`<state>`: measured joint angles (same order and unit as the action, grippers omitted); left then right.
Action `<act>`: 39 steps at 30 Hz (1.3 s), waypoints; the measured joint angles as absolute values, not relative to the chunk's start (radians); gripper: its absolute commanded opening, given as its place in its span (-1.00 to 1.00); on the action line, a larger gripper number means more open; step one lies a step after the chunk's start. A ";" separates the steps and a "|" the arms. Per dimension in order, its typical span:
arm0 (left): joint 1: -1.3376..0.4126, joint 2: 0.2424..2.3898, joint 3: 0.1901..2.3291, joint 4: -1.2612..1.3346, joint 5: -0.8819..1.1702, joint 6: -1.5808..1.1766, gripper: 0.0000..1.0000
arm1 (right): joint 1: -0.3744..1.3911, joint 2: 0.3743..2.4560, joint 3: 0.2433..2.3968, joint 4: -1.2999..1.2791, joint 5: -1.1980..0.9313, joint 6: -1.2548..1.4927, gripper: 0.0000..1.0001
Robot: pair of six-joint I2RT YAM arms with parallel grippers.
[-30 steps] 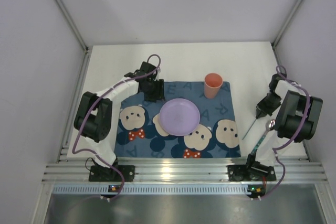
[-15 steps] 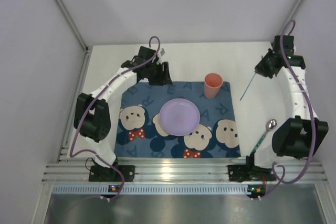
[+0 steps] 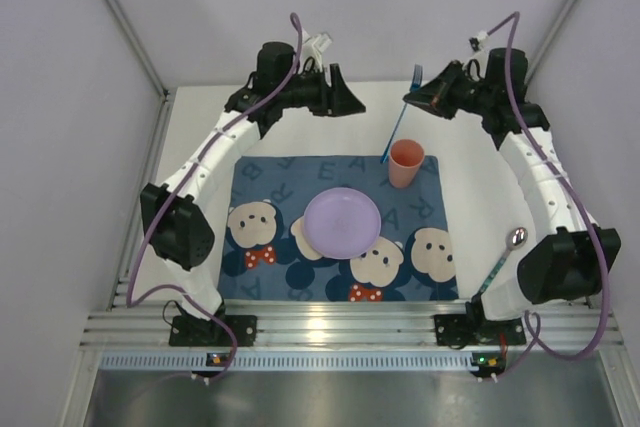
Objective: Set the dinner table for one person
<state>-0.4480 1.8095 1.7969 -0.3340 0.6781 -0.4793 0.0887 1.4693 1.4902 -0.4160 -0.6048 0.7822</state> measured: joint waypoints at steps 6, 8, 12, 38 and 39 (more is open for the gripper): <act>-0.505 1.809 1.775 -0.307 0.700 -0.481 0.25 | 0.174 1.508 1.485 -0.297 -0.725 0.867 -1.00; -0.523 1.808 1.757 -0.308 0.693 -0.476 0.24 | 0.192 1.515 1.485 -0.259 -0.744 0.888 -1.00; -0.561 1.808 1.731 -0.323 0.637 -0.454 0.14 | 0.218 1.534 1.485 -0.220 -0.772 0.920 -1.00; -0.591 1.659 1.714 -0.489 0.197 -0.316 0.00 | 0.266 1.559 1.435 -0.304 -0.707 0.831 -1.00; -0.591 1.656 1.710 -0.487 0.219 -0.320 0.01 | 0.266 1.562 1.435 -0.309 -0.698 0.828 -1.00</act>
